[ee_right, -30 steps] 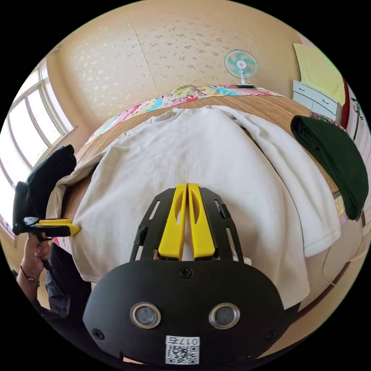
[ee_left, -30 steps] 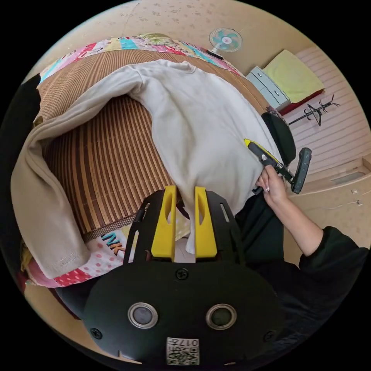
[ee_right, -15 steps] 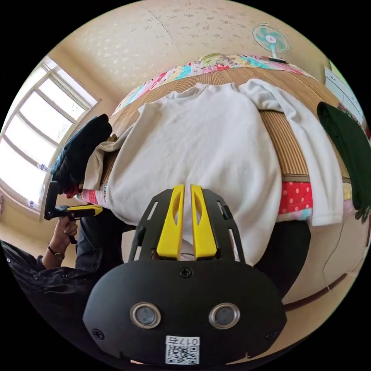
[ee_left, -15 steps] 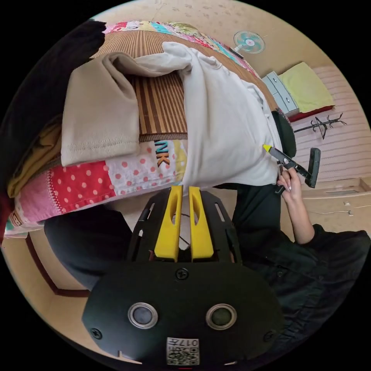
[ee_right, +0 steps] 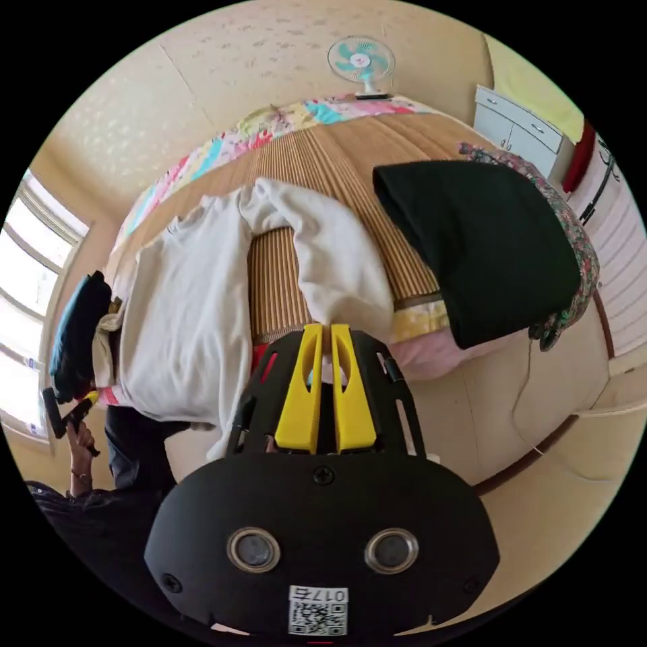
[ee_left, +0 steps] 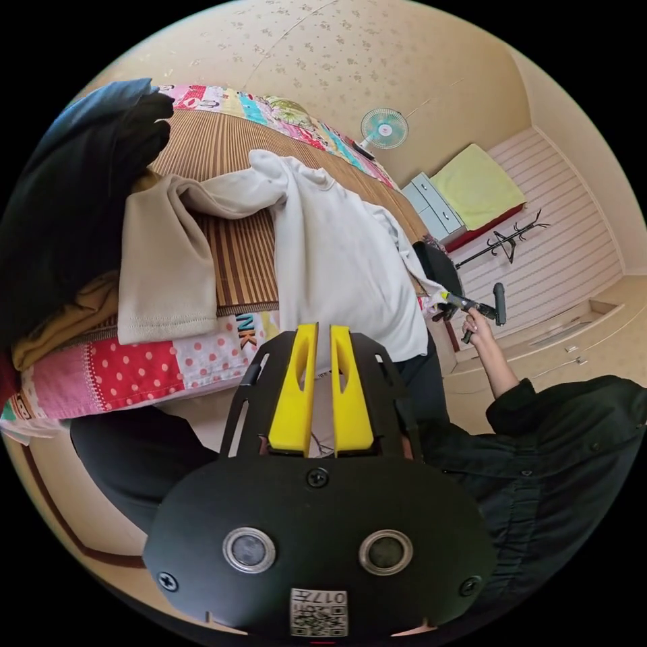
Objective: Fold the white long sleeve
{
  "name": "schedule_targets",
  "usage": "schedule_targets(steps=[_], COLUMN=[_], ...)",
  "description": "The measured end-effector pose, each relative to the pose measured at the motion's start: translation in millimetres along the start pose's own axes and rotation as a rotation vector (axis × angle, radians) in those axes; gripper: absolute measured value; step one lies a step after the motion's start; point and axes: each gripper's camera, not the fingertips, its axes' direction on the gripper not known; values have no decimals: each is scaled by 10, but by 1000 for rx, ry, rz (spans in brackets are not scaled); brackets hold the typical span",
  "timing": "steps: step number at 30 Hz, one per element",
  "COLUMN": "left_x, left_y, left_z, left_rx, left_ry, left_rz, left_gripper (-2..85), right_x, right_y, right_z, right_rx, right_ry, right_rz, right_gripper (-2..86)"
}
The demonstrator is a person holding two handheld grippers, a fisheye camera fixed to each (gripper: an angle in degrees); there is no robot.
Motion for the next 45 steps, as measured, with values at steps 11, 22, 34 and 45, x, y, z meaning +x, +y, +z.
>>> schedule_targets(steps=[11,22,34,45], left_x=[-49,253,533,664], left_y=[-28,-554,77,-347], left_z=[-150,354,741,247], left_rx=[19,-248,-467,-327], left_ry=[-67,-165,-61,-67], left_rz=[-131,-19,-144,-257], left_gripper=[74,43,-9,-10], right_x=[514,-457,1324,2707], right_y=[186,732,874,372], right_z=[-556,675,-203,-760], right_rx=[114,-351,-16,361], right_ry=[-5,-130,-439,-271], right_rz=[209,-28,434,757], right_gripper=[91,46,61,100])
